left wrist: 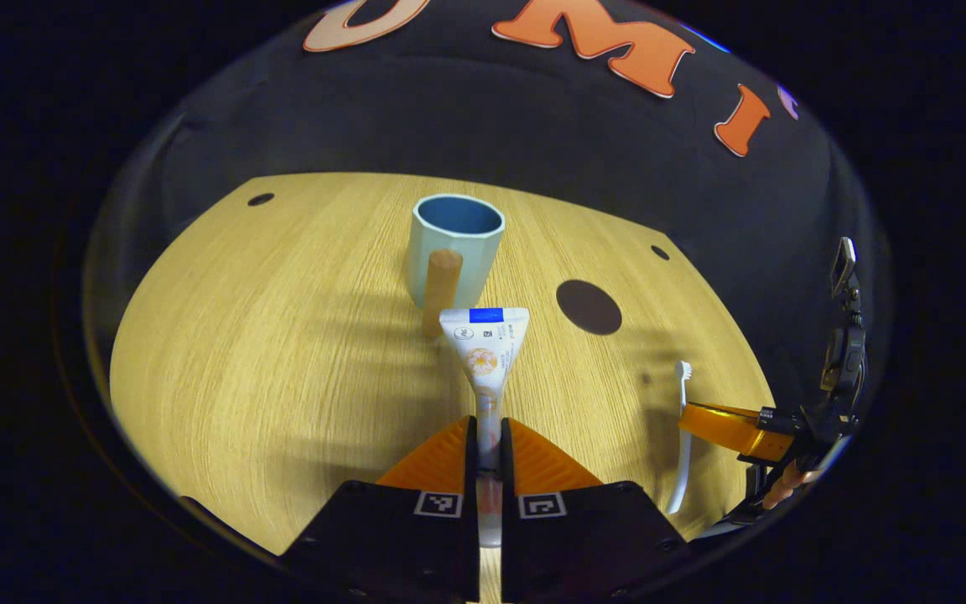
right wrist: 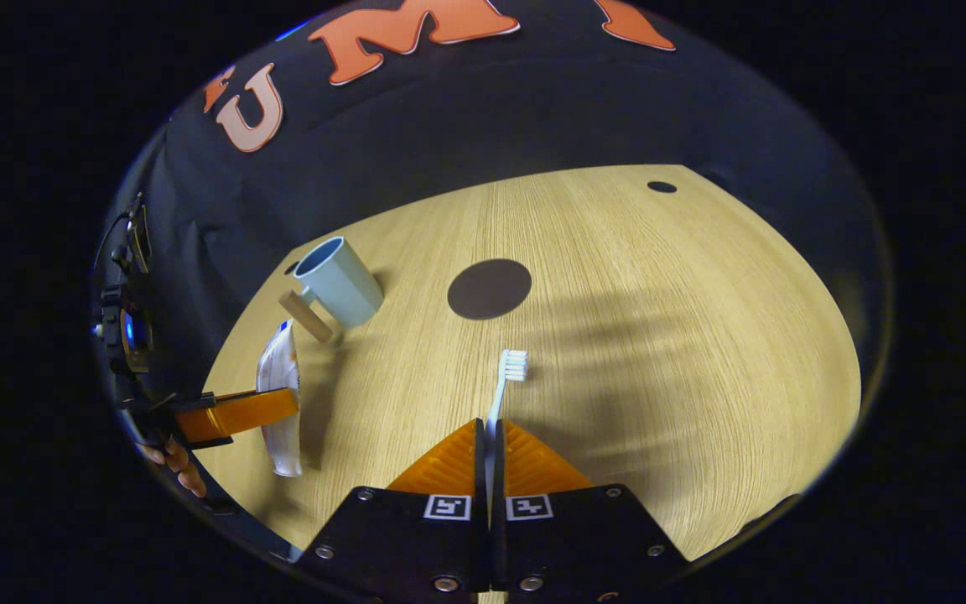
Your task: Put the toothbrush and toothpaste on the desktop into the cup, then pick up the cup and place it on the coaster on the desktop.
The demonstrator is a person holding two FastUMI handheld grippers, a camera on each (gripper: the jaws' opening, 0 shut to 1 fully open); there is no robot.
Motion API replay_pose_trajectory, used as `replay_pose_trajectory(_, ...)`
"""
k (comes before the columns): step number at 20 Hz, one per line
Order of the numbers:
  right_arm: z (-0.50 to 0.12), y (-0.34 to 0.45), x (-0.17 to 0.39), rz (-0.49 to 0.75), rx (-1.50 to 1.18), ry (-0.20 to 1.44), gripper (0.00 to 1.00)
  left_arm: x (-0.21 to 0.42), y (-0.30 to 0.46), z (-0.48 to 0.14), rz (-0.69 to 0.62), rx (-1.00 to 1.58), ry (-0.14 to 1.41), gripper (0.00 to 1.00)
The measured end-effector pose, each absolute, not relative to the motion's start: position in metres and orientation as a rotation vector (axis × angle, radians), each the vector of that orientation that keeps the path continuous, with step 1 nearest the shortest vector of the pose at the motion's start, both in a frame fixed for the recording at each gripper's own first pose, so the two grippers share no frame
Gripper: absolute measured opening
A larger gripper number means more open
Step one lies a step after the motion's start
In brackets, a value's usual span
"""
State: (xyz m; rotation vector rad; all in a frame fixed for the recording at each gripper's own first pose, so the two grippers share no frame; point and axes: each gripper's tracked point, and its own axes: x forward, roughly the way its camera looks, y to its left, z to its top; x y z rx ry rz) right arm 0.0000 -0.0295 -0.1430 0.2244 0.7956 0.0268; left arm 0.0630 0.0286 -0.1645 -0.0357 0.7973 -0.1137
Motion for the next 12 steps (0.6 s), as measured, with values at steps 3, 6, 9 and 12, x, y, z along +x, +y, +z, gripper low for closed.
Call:
replay_pose_trajectory(3,-0.114,-0.034,-0.001,0.03,0.228,0.699,0.01,0.069,0.035,-0.142,-0.114,-0.018,0.683,0.1)
replay_pose_trajectory(6,-0.082,-0.034,-0.001,0.036,0.207,0.598,0.01,0.076,0.043,-0.108,-0.117,-0.012,0.563,0.1)
replay_pose_trajectory(9,-0.055,-0.027,0.008,0.052,0.197,0.509,0.01,0.072,0.053,-0.084,-0.113,0.005,0.452,0.1)
replay_pose_trajectory(12,-0.045,-0.03,0.012,0.02,0.133,0.457,0.02,0.081,0.062,-0.068,-0.097,0.008,0.381,0.1)
